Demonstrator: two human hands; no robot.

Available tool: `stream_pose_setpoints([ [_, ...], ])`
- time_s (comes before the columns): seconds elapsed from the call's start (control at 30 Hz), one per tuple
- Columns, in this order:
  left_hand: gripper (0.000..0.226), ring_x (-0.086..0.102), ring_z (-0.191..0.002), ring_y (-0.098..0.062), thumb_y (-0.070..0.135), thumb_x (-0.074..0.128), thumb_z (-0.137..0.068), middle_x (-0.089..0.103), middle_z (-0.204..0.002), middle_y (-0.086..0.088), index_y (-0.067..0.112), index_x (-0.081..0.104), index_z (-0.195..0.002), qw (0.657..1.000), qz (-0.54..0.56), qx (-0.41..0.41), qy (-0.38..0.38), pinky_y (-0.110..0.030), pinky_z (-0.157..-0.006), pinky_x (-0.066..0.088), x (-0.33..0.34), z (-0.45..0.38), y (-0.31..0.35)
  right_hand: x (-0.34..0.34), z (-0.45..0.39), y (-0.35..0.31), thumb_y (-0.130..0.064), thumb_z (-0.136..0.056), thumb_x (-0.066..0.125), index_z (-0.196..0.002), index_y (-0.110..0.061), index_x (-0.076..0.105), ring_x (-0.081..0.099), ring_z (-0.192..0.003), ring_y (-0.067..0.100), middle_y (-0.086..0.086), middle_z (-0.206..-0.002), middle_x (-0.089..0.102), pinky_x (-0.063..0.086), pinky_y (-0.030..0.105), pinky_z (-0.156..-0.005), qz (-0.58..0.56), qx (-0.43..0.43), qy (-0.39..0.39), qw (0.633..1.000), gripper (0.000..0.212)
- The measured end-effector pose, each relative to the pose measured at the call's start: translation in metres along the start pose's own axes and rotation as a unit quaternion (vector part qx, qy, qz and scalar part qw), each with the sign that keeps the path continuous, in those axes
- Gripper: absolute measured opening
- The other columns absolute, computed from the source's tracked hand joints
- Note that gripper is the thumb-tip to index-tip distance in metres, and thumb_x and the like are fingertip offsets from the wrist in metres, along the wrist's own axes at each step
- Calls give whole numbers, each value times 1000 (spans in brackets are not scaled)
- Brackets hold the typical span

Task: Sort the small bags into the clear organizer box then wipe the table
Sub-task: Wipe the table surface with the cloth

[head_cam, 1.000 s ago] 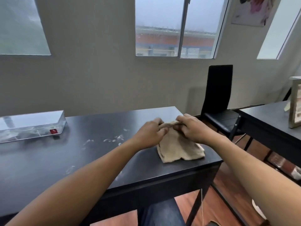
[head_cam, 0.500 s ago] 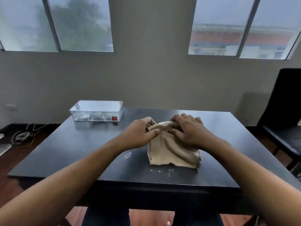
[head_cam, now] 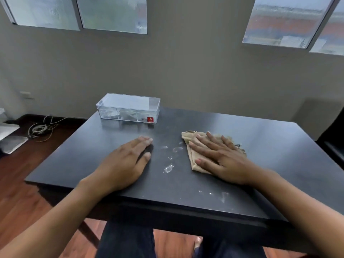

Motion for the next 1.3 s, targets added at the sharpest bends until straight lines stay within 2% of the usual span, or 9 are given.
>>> stream_pose_setpoints([
  [0.17,54,19,-152,-6,22,37,-104,26,-165,8,22,28,-158,1000,-1,-3,17,-10,-109,2,3,-1,8,4,-64,18,-82,-90,9,-149,-56,-24,-12,-157,19,-15,-169,-11,-6,51,-125,-12,98,-14,995,73],
  [0.3,56,16,-152,-5,21,36,-104,23,-166,7,22,25,-159,1000,4,-7,9,-11,-113,-1,5,-1,2,8,-75,-7,-76,-93,7,-160,-35,-12,-14,-156,19,-9,-169,-17,-7,51,-125,-11,102,-22,994,80],
  [0.5,57,12,-153,-3,23,31,-103,19,-167,6,22,21,-160,1000,13,-2,8,-8,-111,-7,4,-1,6,4,22,-34,-64,-101,10,-150,-65,-1,-23,-148,-7,-35,-162,-15,-12,29,-122,-18,-43,5,999,50],
  [0.73,56,11,-153,-5,29,29,-102,20,-167,5,22,29,-158,1000,0,8,-1,2,-101,-16,4,-2,7,-9,-8,69,-85,-86,1,-119,-91,-8,-14,-156,15,-33,-163,-10,-11,58,-121,-11,145,-27,989,36],
  [0.87,54,9,-153,-3,25,31,-104,17,-168,6,22,26,-158,1000,-5,7,-8,-3,-105,-13,4,0,9,-9,-49,39,-80,-92,9,-142,-75,1,-8,-157,20,-25,-168,-3,-10,57,-121,-24,154,-4,988,51],
  [0.97,54,9,-153,-4,21,34,-105,17,-168,7,22,26,-158,1000,0,4,2,-3,-105,-12,2,0,11,-1,-41,-7,-70,-98,11,-152,-62,6,-6,-157,15,-19,-170,-2,-4,49,-124,-3,90,5,996,54],
  [1.1,62,10,-153,-3,34,22,-98,18,-167,6,21,26,-158,1000,3,8,-7,-2,-105,-13,5,-1,9,4,25,-28,-71,-96,2,-152,-61,-6,-16,-152,-1,-33,-163,-14,-6,40,-125,9,17,15,1000,58],
  [1.2,70,11,-153,-4,36,19,-90,19,-167,5,20,28,-158,1000,7,10,-12,-5,-109,-11,8,-3,6,1,55,6,-77,-88,-6,-147,-68,-9,-24,-148,-8,-41,-156,-24,-10,35,-125,19,61,-18,998,60],
  [1.3,67,10,-153,-4,35,20,-94,19,-167,4,20,27,-158,1000,11,14,-5,-8,-111,-10,10,-4,5,-7,42,49,-78,-92,3,-139,-77,-4,-17,-152,-3,-41,-157,-19,-10,40,-125,-11,141,-36,989,47],
])
Point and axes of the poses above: each hand's wrist, its own z-axis away from the middle knuckle, its own x-axis out of the palm, y = z × x, the point moved 5 cm from there along -z, towards the middle knuckle
